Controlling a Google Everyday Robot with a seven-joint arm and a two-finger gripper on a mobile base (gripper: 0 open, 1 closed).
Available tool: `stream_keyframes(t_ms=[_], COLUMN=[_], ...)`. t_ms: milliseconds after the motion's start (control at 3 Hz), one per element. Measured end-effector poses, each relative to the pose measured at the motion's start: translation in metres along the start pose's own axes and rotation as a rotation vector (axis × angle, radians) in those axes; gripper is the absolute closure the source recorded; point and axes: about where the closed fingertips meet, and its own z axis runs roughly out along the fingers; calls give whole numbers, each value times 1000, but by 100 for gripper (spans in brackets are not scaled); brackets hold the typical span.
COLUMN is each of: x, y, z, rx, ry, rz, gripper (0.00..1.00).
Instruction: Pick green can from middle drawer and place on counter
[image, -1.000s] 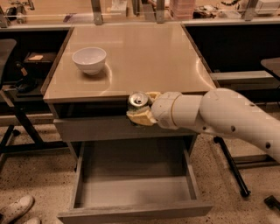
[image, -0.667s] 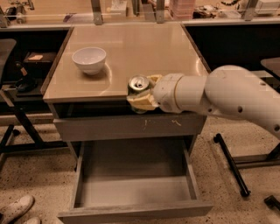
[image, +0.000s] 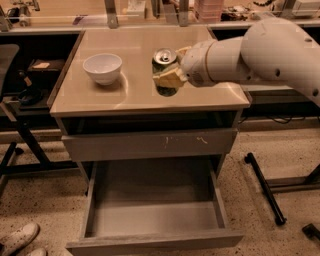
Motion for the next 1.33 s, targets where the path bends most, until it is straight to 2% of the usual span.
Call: stream_keyframes(t_ms=[333, 667, 1000, 1333], x=[-1, 15, 37, 52], y=[-41, -67, -86, -100], z=[15, 45, 79, 104], rx=[-9, -69, -133, -174], ry=[9, 6, 17, 41], rz=[24, 82, 156, 202], gripper=[100, 100, 100, 100])
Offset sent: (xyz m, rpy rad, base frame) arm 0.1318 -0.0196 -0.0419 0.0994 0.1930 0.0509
